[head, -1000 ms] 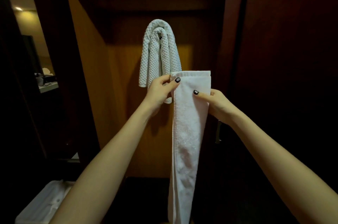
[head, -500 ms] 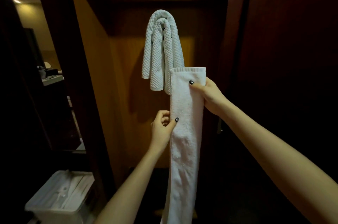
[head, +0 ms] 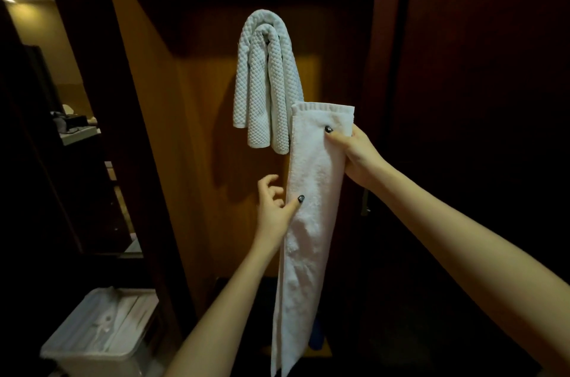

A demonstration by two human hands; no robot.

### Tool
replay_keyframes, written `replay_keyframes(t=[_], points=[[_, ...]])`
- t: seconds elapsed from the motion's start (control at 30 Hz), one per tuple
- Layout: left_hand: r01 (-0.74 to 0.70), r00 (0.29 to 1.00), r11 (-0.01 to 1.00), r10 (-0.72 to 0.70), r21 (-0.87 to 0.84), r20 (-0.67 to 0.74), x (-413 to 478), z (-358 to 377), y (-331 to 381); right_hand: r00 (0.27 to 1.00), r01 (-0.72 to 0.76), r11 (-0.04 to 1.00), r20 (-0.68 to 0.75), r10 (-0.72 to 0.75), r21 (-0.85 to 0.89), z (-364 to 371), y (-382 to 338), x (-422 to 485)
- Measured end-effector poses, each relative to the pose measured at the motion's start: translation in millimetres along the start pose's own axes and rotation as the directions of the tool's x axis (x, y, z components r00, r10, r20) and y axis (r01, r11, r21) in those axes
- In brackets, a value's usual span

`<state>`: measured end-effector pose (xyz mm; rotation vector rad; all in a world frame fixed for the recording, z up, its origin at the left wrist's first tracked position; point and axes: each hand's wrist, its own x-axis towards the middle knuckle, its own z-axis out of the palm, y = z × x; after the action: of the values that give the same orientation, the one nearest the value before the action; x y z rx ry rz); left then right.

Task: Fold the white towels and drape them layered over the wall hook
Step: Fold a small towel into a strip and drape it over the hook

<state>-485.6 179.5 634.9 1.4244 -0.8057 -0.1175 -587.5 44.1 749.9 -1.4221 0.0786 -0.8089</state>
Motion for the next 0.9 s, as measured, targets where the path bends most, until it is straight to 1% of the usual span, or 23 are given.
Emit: replay_keyframes(t=[0.03, 0.1, 0.17, 0.27, 0.33, 0.37, 0.43, 0.5, 0.63, 0.8, 0.9], points=[[0.025, 0.999, 0.999, -0.024, -0.03, 0.048, 1, 0, -1, 1.0, -0.008, 1.0, 0.014, 0.008, 0.004, -1, -2, -1], [0.018, 0.988, 0.997, -0.007, -0.075, 0.151, 0, -2, -1, 0.999, -0.028, 1.0, 0.039, 0.028, -0.001, -3, -8, -1], [0.015, 0.978, 0.994, 0.008, -0.112, 0.207, 1, -4, 1, 0.997, -0.051, 0.999, 0.064, 0.051, -0.005, -5, -14, 0], [0.013, 0.963, 1.0, -0.009, -0.012, 0.269, 6, -9, 7, 0.985, -0.097, 0.995, 0.141, 0.095, 0.007, -9, -23, 1], [0.036, 0.93, 0.999, -0.02, -0.037, 0.367, 11, -9, 10, 0.977, -0.111, 0.994, 0.186, 0.107, 0.009, -12, -28, 2], [0.056, 0.919, 0.997, -0.03, -0.053, 0.394, 14, -10, 10, 0.975, -0.112, 0.994, 0.195, 0.108, 0.013, -13, -30, 3], [0.054, 0.921, 0.993, -0.011, -0.101, 0.39, 14, -10, 11, 0.974, -0.108, 0.994, 0.2, 0.103, 0.018, -15, -33, 5], [-0.008, 0.935, 0.987, 0.064, -0.161, 0.349, 12, -8, 11, 0.977, -0.104, 0.995, 0.19, 0.099, 0.012, -17, -34, 7], [-0.062, 0.939, 0.973, 0.132, -0.22, 0.319, 4, -5, 18, 0.987, -0.094, 0.995, 0.126, 0.096, -0.023, -19, -33, 9], [-0.047, 0.933, 0.971, 0.126, -0.232, 0.336, 2, -7, 23, 0.992, -0.078, 0.995, 0.095, 0.084, -0.061, -19, -30, 6], [0.008, 0.909, 0.965, 0.102, -0.26, 0.405, 7, -8, 22, 0.99, -0.094, 0.994, 0.097, 0.099, -0.046, -18, -30, 7]])
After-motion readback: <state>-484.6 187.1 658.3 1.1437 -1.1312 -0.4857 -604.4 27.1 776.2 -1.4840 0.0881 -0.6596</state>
